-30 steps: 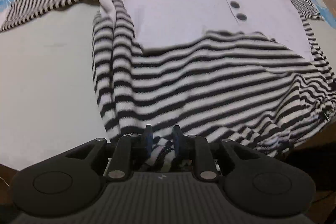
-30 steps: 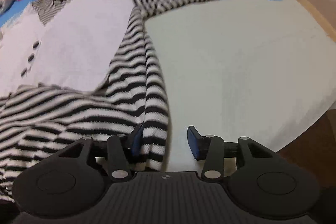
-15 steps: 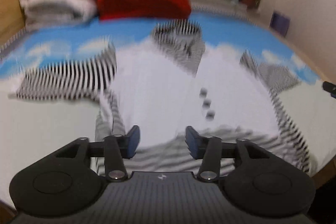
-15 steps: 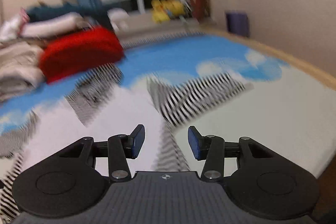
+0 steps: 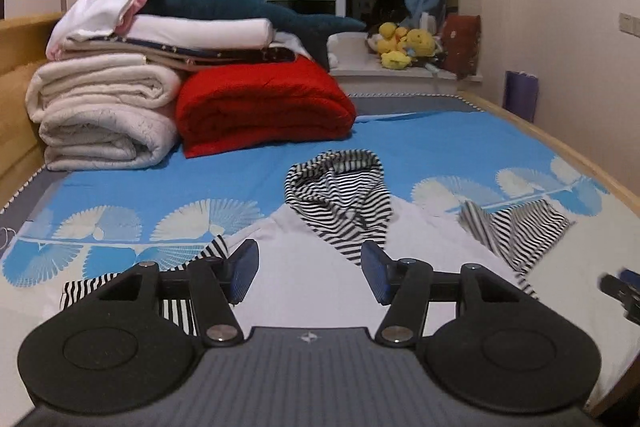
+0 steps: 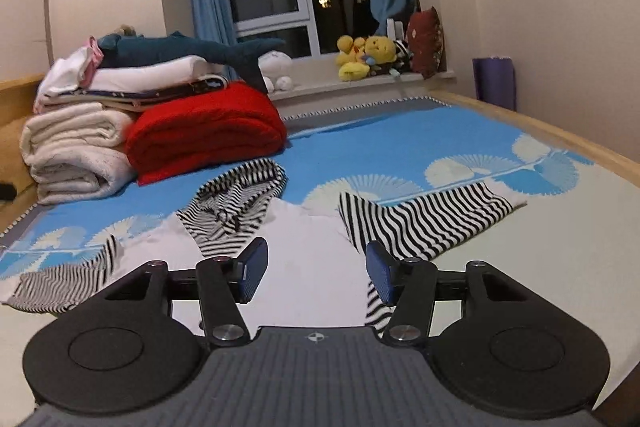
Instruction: Fold small clothes
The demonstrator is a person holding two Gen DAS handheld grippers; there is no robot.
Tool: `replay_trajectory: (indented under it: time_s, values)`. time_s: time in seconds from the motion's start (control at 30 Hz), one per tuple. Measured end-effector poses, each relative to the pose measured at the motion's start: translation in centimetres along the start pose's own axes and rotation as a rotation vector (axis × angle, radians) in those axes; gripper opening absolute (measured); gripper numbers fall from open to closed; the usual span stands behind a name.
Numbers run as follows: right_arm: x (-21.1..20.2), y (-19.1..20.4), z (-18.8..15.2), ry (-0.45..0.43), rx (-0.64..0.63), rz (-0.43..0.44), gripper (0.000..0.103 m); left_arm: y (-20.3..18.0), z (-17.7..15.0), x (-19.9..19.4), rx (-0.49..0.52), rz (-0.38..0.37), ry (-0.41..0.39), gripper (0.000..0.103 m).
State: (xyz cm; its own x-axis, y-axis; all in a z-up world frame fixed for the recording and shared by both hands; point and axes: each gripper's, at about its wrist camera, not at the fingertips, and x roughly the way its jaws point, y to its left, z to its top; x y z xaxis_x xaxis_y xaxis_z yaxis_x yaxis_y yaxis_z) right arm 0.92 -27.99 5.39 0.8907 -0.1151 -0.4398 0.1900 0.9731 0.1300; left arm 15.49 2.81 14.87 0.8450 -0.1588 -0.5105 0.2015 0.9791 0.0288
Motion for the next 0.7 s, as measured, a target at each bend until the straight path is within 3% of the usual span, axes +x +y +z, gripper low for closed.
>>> replay_trajectory:
  time_s: [0.17,0.3,0.43,0.53,0.7]
  values:
    - [1.0,1.3,1.4,0.054,-0.036,-0.018,0.056,4.6,0.7,5.5,-0.045,0.025,0.063,0.042]
    - [2.0,3.1,6.6,0.067,-0.053,0.011,0.056,10.2,0.3,8.9,-0.108,0.067,0.096,0.034]
    - [4.4,6.3,11.7,0.005,-0.09,0.108,0.045,16.0,-2.4,12.0,-0.227,0.148,0.183,0.032]
    - [7.8,9.0,13.9,-0.009,-0.124,0.212,0.021,19.9,-4.3,13.9,-0.316,0.202,0.276,0.031]
    - [13.6,11.2,12.8,0.019,-0.146,0.28,0.019,25.5,-7.7,15.0,-0.391,0.288,0.327,0.031]
